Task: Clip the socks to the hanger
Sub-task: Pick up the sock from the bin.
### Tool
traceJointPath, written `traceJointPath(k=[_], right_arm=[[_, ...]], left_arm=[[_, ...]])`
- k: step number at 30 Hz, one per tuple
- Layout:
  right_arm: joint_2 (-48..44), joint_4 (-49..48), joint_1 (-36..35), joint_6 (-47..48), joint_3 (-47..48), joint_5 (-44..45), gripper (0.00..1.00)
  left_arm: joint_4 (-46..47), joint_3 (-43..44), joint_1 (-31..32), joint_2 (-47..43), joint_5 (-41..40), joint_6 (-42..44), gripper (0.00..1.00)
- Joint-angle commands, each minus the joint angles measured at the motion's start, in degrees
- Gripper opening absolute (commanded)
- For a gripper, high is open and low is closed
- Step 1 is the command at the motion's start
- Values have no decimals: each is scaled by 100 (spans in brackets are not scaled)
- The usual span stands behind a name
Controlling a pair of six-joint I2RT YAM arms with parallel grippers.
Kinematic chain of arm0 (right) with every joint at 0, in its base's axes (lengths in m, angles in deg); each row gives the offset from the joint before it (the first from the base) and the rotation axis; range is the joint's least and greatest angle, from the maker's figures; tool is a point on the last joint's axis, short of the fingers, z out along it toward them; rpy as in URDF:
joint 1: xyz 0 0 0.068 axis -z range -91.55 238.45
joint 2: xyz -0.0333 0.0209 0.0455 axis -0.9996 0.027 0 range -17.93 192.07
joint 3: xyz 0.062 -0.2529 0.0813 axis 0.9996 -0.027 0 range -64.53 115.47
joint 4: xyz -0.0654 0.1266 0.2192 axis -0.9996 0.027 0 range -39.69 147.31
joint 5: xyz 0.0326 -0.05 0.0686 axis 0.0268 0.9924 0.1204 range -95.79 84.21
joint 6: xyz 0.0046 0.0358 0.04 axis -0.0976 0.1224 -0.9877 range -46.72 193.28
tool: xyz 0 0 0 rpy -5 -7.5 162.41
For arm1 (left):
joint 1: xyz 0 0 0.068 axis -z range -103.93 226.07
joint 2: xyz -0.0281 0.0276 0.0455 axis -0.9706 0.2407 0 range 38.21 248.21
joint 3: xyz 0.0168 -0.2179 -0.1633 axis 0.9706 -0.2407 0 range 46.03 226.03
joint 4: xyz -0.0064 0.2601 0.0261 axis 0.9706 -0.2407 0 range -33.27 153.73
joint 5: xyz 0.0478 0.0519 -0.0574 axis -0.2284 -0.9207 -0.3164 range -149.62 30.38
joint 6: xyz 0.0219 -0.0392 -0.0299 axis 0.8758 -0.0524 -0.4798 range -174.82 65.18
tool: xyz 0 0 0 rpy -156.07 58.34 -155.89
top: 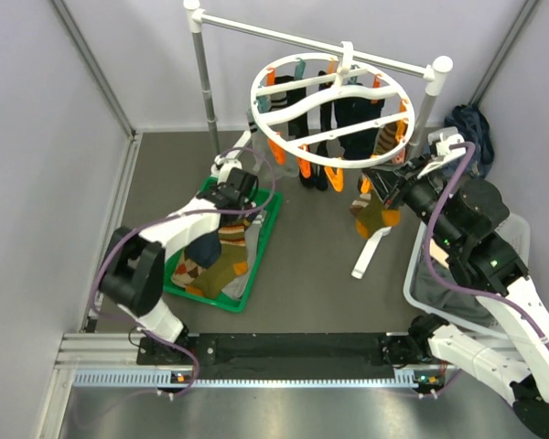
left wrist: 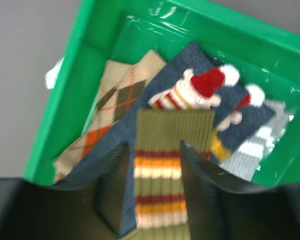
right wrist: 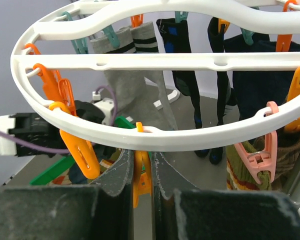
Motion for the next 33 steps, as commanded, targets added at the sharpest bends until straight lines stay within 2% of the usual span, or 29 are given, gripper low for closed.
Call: traceJointPath(k=[1, 4, 18, 21, 22, 23, 25, 33], right_arm=[[-6, 101, 9, 202, -41, 93, 0], [-23, 119, 17, 255, -68, 93, 0], [-14, 48, 17, 352, -191, 225, 0], [12, 57, 17, 352, -191, 251, 0], [12, 57, 9, 343, -191, 242, 0], [12, 57, 17, 352, -191, 251, 0], [12, 66, 9, 343, -174, 234, 0], [-76, 215, 9, 326, -86, 321, 0]], left_arm=[[-235, 779, -238, 755, 389, 98, 43], [-288, 930, -344, 1046, 661, 37, 34], [-244, 684, -555, 1609, 1154, -306, 33], [-349, 702, -546, 1592, 1269, -332, 24], [-419, 728, -546, 1522, 1278, -350, 20], [-455, 737, -546, 1461, 1295, -350, 10], [-508, 658, -546, 1198, 1322, -367, 1], [-815, 473, -546, -102, 1313, -402, 1]])
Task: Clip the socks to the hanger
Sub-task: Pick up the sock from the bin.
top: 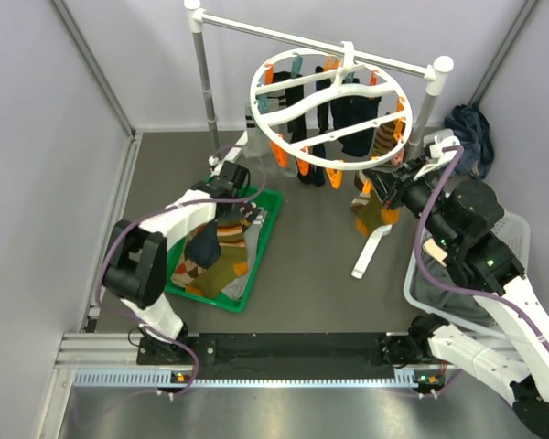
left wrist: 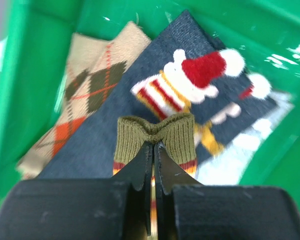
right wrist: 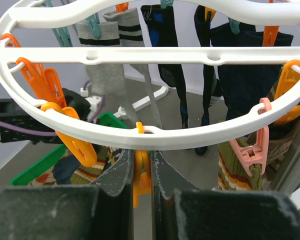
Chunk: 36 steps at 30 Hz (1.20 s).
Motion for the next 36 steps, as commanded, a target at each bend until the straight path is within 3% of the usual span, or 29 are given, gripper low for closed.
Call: traceJointPath(k=[1, 25, 31, 36], right_arm=[[-85, 242, 17, 26, 74, 168, 0], [-67, 347, 17, -167, 267, 186, 0], [-59, 347, 17, -220, 320, 177, 0], [64, 312, 9, -299, 443, 37, 0]], left_arm=[[-284, -45, -23, -928, 52, -59, 2], [541, -1354, -23, -4400, 772, 424, 0], [857, -1416, -15, -5147, 1325, 714, 0], [1200, -1284, -6, -5595, 2247, 785, 0]])
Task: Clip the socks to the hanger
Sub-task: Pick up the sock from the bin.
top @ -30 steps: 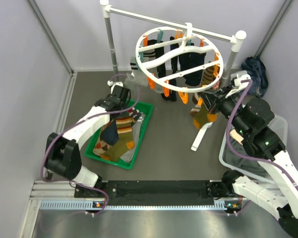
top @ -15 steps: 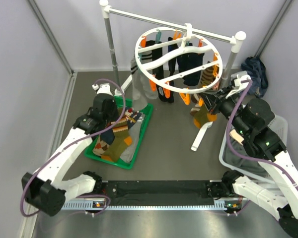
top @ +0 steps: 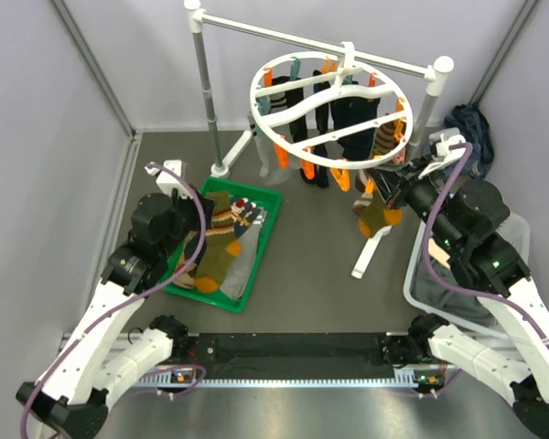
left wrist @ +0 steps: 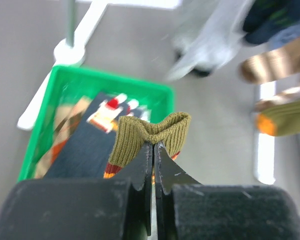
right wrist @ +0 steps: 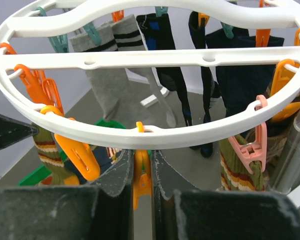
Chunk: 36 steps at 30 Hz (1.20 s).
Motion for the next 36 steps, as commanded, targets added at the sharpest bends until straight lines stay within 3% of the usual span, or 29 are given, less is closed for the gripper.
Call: traceJointPath(k=[1, 12, 14, 18, 21, 26, 36], right_arm=[[117, 63, 8, -157, 292, -94, 0], [214, -385, 17, -377, 248, -595, 0], [231, -438, 17, -412, 222, -701, 0], [161, -587, 17, -482, 73, -754, 0], [117, -649, 17, -526, -24, -842, 0], [-23, -720, 17, -509, -85, -815, 0], [-50, -860, 8, -614, -200, -1026, 0]], left_arm=[[774, 200, 1, -330, 924, 118, 0], [2240, 569, 421, -59, 1787, -541, 0], [2383, 561, 728, 99, 1542, -428, 0], [2611, 727, 2289, 486, 102, 257, 0], [2927, 824, 3030, 803, -550, 732, 0], [3691, 859, 3594, 1295, -727, 1128, 0], [4317, 1307, 3920, 2226, -499, 1392, 0]])
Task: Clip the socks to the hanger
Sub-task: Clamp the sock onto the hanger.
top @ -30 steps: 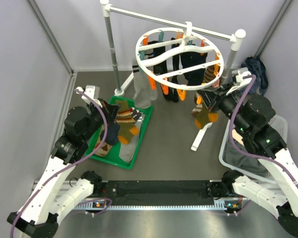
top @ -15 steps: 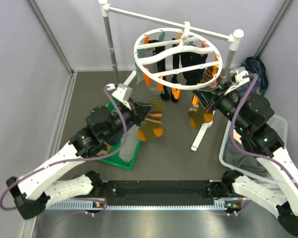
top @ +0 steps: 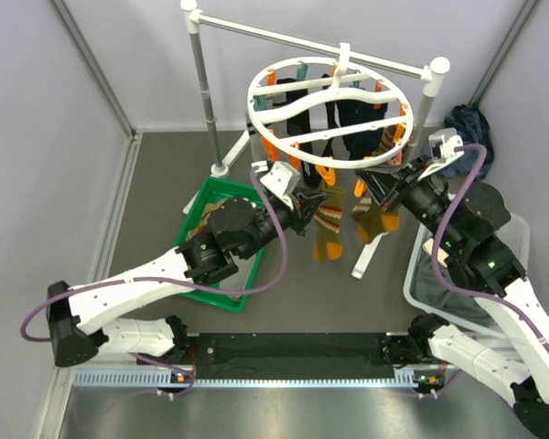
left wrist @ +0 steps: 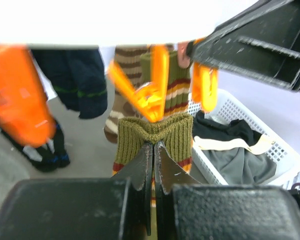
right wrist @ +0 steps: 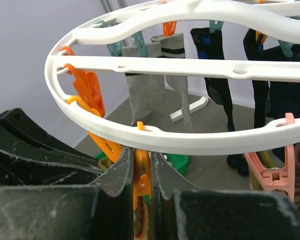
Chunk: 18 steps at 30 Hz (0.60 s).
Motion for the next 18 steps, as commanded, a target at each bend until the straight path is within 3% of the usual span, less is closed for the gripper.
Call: traceJointPath(k=[1, 18], right_arm=[[-41, -222, 6, -72, -25, -181, 0], [-94, -240, 15, -90, -34, -242, 0]], left_arm=[[676, 420, 100, 281, 109, 188, 0], [640, 675, 293, 651, -58, 495, 0]])
